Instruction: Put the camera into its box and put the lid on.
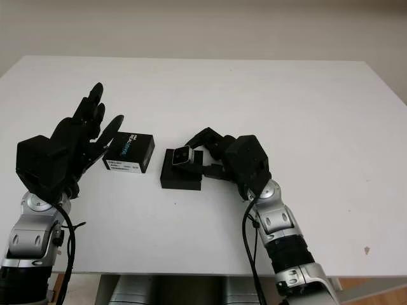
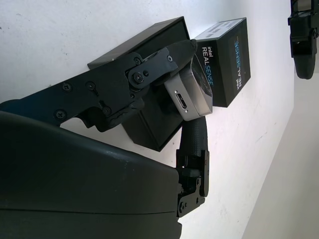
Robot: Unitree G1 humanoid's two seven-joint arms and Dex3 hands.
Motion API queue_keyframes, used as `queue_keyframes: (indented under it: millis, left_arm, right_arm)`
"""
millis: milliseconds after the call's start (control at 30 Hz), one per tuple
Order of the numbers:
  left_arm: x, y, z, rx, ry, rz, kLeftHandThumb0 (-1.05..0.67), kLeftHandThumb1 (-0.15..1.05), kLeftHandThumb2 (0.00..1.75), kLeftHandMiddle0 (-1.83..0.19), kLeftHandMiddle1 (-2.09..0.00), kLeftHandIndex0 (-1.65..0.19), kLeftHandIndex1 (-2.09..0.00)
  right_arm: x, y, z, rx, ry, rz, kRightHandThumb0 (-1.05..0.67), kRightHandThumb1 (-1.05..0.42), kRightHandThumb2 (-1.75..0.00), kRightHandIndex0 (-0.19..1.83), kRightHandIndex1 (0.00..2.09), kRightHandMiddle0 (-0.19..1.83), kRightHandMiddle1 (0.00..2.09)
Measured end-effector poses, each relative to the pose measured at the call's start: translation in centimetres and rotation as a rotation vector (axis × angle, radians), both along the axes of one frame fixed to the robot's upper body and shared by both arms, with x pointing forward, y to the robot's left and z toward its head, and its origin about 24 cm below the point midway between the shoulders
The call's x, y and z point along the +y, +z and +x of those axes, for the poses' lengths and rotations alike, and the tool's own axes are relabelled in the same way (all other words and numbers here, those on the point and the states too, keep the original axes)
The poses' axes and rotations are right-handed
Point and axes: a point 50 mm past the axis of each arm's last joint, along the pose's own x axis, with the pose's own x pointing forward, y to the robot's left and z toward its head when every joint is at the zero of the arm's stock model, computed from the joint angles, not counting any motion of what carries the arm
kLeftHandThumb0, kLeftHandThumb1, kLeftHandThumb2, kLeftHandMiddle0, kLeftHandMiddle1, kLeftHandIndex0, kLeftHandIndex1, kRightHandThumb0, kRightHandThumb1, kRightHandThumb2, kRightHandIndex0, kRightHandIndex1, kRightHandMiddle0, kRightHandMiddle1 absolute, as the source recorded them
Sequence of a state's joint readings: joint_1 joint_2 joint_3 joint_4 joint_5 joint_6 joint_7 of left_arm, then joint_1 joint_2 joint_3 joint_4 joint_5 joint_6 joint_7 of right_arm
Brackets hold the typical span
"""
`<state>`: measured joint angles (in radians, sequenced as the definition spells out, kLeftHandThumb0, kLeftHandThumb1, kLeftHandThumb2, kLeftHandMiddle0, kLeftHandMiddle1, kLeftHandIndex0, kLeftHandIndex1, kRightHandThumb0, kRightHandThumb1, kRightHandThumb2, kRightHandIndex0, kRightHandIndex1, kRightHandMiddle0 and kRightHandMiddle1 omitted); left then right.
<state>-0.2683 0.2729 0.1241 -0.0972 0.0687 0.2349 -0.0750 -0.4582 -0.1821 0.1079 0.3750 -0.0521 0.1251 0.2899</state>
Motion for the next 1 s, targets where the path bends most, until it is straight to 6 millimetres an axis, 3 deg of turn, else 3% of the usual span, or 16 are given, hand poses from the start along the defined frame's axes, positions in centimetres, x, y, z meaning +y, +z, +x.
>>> queue_keyframes:
  millis: [1000]
  left_arm:
    - [-0.1,0.2,-0.1,-0.003,-0.003,0.000,-0.75,1.05,0.27,0.00,-0.05,0.02,-0.05]
  right_arm:
    - [1.1,-1.0,-0.5,-0.035,-0.073,-0.043,-0.42,-0.94,-0.05,0.16,0.05,0.24,1.75]
